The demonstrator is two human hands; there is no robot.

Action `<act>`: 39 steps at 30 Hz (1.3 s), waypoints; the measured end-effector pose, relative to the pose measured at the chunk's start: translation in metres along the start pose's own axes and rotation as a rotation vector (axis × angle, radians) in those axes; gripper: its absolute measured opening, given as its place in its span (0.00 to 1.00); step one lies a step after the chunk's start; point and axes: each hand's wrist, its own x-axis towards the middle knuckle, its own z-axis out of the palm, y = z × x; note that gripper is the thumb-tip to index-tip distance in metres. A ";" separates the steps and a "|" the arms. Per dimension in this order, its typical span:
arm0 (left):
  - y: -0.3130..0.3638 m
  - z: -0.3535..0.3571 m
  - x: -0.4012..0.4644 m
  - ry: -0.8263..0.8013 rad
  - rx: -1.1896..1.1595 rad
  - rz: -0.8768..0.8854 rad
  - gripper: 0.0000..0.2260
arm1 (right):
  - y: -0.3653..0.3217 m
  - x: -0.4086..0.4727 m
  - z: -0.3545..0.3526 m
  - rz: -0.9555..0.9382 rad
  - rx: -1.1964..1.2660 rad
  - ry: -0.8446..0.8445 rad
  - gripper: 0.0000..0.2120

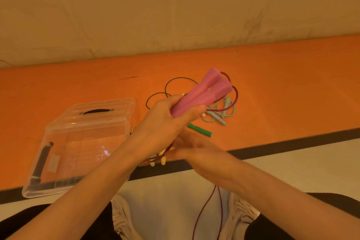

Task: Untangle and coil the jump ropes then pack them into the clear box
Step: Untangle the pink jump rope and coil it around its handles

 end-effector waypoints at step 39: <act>-0.016 -0.014 -0.003 -0.204 0.296 0.099 0.27 | -0.048 -0.032 -0.041 -0.433 -0.881 0.246 0.08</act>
